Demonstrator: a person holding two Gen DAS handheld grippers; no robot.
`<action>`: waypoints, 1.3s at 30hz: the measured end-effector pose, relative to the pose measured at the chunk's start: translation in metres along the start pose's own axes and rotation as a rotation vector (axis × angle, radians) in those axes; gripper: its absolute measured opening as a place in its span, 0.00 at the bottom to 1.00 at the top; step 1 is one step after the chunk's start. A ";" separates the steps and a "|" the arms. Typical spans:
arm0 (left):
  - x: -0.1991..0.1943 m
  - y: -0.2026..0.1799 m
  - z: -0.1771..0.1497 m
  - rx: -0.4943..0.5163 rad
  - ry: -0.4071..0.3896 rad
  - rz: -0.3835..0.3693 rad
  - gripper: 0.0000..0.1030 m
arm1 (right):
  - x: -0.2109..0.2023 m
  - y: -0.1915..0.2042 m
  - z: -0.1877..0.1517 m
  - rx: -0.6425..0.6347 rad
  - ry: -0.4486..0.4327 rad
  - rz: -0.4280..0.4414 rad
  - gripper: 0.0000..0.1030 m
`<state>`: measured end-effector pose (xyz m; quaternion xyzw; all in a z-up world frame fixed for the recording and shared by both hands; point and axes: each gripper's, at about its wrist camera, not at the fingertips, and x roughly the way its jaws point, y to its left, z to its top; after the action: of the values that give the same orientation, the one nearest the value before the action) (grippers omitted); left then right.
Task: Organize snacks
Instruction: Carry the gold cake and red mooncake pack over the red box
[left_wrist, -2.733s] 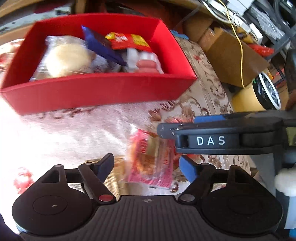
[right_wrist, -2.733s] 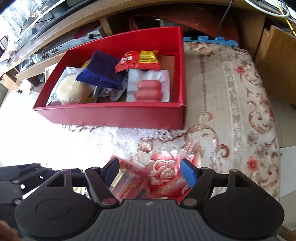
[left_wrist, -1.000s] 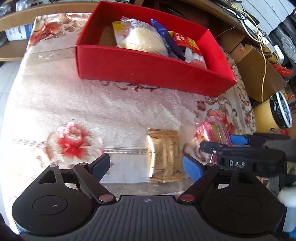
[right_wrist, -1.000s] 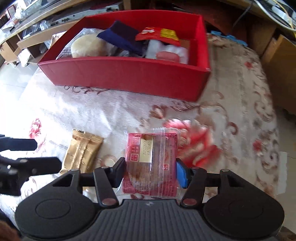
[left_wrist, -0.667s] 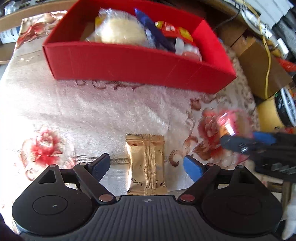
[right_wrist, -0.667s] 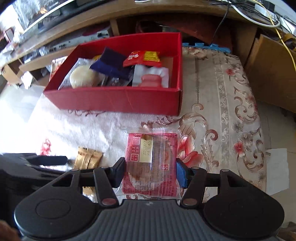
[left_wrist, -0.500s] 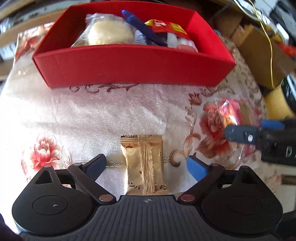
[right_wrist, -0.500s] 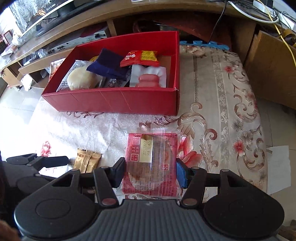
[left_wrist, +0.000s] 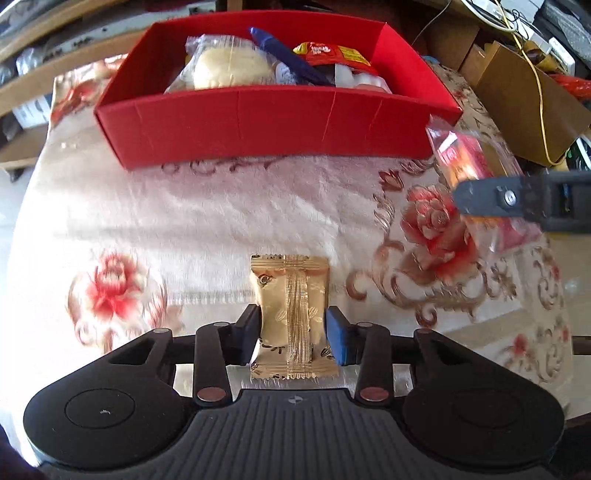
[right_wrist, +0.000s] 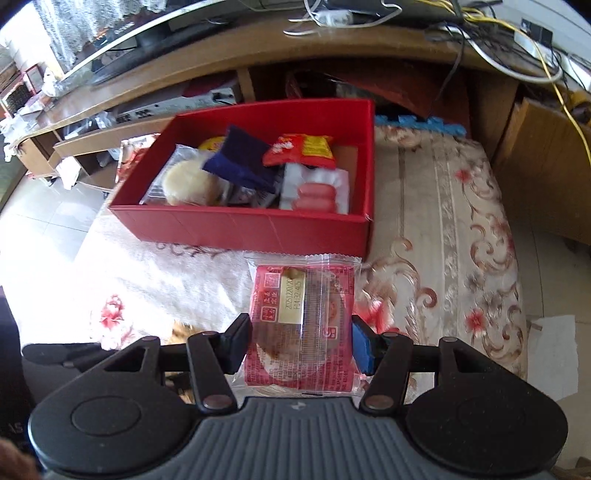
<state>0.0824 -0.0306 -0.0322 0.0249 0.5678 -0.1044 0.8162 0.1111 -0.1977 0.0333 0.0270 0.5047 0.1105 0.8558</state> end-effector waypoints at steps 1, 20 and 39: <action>-0.001 0.000 -0.001 0.002 0.002 0.011 0.45 | 0.000 0.002 0.000 -0.003 -0.002 0.002 0.50; -0.013 0.011 0.026 -0.039 -0.046 -0.088 0.38 | 0.019 0.010 0.013 -0.033 0.013 -0.020 0.50; 0.013 -0.008 0.026 0.014 -0.031 -0.014 0.45 | 0.012 -0.003 0.009 0.000 0.011 -0.021 0.50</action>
<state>0.1093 -0.0448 -0.0347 0.0251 0.5543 -0.1145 0.8240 0.1246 -0.1973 0.0268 0.0213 0.5098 0.1016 0.8540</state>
